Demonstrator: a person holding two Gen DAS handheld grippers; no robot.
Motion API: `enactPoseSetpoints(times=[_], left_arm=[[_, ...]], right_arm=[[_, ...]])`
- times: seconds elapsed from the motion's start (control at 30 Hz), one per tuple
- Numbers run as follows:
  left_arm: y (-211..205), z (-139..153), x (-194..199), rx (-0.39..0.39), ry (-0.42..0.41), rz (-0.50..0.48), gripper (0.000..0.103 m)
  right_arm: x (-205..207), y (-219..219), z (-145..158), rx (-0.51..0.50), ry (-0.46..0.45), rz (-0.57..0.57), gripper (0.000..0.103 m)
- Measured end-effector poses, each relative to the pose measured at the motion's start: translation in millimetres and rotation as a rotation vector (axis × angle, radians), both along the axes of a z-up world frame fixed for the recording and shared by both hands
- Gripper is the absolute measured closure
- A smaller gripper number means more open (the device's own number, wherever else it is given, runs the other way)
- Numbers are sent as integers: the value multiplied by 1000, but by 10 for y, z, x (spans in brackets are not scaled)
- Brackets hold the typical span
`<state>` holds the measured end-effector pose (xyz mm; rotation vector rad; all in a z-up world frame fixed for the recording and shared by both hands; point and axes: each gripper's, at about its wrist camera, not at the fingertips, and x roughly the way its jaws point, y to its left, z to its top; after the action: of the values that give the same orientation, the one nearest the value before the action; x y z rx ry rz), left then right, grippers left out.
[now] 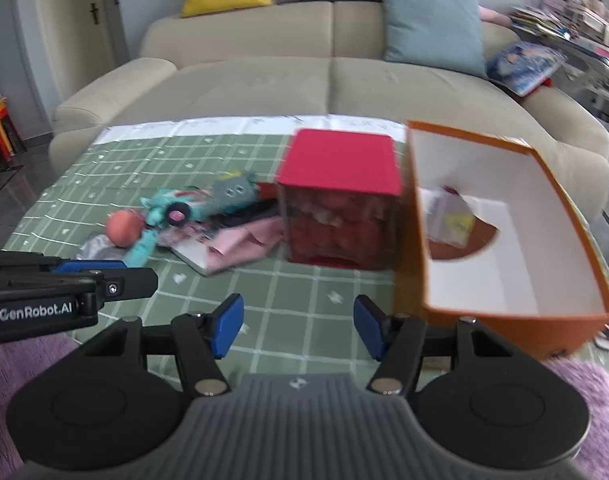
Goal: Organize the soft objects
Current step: 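Move both tools back toward the pile of plush toys, then grasp the teal plush with the left tool while the right tool grasps the grey plush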
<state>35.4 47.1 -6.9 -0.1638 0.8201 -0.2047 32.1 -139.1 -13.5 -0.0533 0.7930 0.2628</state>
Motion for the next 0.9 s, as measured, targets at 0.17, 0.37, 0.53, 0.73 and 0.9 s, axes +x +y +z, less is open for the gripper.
enactPoseSetpoints(times=[0.17,0.37,0.53,0.73,0.9], left_arm=[[287,11,115,2,-19,37,62],[536,-25,353,-21,-29,64,54],[712,-120,643,-56,3,102,50],[876,-248,1025,-107,48,143,38],[998,-346,1313,-83,57,193,38]], right_arm=[[202,273,-46,23,-10,58,43],[497,576,-119,19,-30,119,43],[776,799,-227,-16,-43,175,46],[1121,1058,-364,-94,-78,255,52],[1413,1212,-446,-127,-99,253,52]])
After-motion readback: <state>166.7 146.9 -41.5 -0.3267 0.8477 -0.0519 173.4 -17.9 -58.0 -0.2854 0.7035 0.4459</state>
